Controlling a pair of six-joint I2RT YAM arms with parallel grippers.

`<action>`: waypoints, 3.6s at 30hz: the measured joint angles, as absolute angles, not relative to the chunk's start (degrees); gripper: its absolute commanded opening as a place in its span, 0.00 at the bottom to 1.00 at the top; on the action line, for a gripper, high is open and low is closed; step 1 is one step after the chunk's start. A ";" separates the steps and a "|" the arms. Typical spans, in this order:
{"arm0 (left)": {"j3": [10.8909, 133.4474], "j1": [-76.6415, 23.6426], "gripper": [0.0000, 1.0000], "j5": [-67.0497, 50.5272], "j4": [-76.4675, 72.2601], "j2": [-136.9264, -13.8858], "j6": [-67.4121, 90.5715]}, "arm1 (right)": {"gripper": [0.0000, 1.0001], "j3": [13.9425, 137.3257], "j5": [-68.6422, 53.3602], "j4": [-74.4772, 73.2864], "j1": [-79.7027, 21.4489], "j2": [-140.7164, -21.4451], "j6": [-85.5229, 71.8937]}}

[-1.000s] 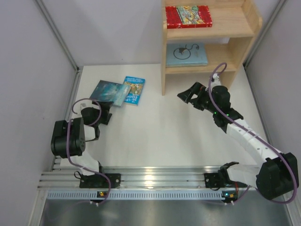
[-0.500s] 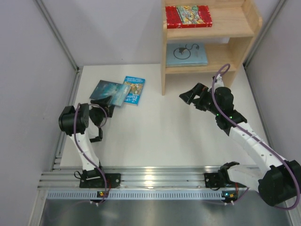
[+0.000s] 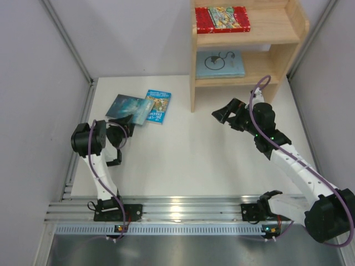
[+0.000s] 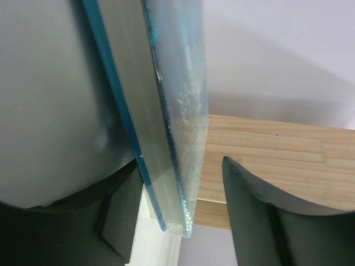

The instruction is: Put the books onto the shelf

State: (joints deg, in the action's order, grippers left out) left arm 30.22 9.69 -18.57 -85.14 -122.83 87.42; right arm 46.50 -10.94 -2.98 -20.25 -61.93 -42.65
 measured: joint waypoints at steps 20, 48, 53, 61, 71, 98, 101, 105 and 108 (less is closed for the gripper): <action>30.00 10.57 0.00 -22.09 -75.96 -117.08 88.18 | 1.00 44.31 -12.36 -3.11 -20.51 -59.92 -37.63; 5.93 10.07 0.00 -40.84 -70.72 -91.88 85.43 | 1.00 35.86 -13.41 5.65 -34.50 -67.18 -39.86; 4.82 9.89 0.00 -42.85 -64.82 -79.77 84.12 | 1.00 32.56 -12.93 9.58 -34.65 -67.20 -42.48; 5.87 9.69 0.00 -45.52 -45.25 -54.41 73.89 | 1.00 29.54 -16.69 21.96 -34.74 -76.44 -47.90; 8.36 9.37 0.00 -52.95 -25.98 -46.57 67.22 | 1.00 28.47 -26.17 30.35 -34.13 -71.66 -46.65; 11.46 -10.46 0.00 -51.05 -22.00 -43.66 62.72 | 0.94 30.17 -43.88 43.31 -28.32 -84.60 -49.89; 11.46 -10.92 0.00 -50.50 -23.18 -43.79 63.46 | 0.89 28.16 -44.77 53.39 -28.32 -88.36 -55.90; 11.70 -11.40 0.00 -50.09 -24.14 -45.30 64.03 | 0.76 27.77 -45.76 63.77 -28.32 -93.27 -61.78; 11.70 -11.66 0.00 -49.76 -24.16 -45.89 64.25 | 0.66 27.75 -46.19 67.77 -28.32 -95.07 -64.53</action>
State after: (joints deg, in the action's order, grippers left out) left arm 11.70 -11.66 -49.76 -24.16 -45.89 64.25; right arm 27.75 -46.19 67.77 -28.32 -95.07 -64.53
